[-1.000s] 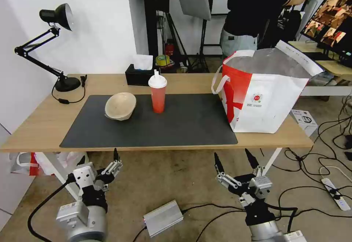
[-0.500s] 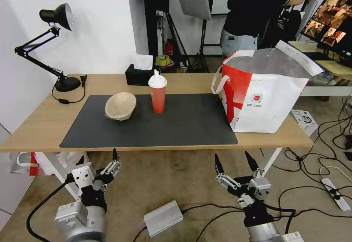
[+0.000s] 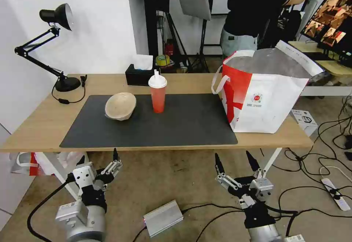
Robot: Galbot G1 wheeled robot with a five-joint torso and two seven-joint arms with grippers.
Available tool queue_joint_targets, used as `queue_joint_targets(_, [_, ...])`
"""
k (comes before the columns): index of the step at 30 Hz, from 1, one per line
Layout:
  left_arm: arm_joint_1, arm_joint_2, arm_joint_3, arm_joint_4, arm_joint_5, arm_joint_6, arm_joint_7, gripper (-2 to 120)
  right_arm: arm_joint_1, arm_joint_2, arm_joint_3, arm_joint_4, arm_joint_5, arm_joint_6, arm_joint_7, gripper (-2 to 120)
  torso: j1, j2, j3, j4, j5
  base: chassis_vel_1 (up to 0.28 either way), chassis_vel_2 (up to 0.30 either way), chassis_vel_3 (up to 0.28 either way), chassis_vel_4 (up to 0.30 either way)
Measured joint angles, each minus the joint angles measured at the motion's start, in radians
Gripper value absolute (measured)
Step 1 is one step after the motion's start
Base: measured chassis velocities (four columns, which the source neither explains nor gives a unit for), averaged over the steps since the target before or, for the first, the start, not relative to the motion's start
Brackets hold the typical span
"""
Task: Pick up the trash from the table and place it into the takeout bag.
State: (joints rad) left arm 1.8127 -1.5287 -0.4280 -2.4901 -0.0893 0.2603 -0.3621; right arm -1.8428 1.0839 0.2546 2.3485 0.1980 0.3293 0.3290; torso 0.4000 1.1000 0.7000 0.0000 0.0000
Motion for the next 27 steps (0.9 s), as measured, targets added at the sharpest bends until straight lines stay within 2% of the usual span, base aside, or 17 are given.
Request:
queue_joint_targets(17, [-0.001, -0.009, 0.001, 0.0, 0.003, 0.0, 0.0, 100, 0.012, -0.009, 0.002, 0.009, 0.003, 0.002, -0.001, 100, 0.0, 0.0, 0.0, 0.0, 0.0, 0.0, 0.0, 0.0, 0.0])
queue_joint_targets(27, [-0.006, -0.02, -0.009, 0.005, 0.003, 0.001, -0.001, 100, 0.043, -0.023, -0.002, -0.007, -0.002, 0.034, -0.014, 100, 0.0, 0.0, 0.0, 0.0, 0.0, 0.0, 0.0, 0.0, 0.0])
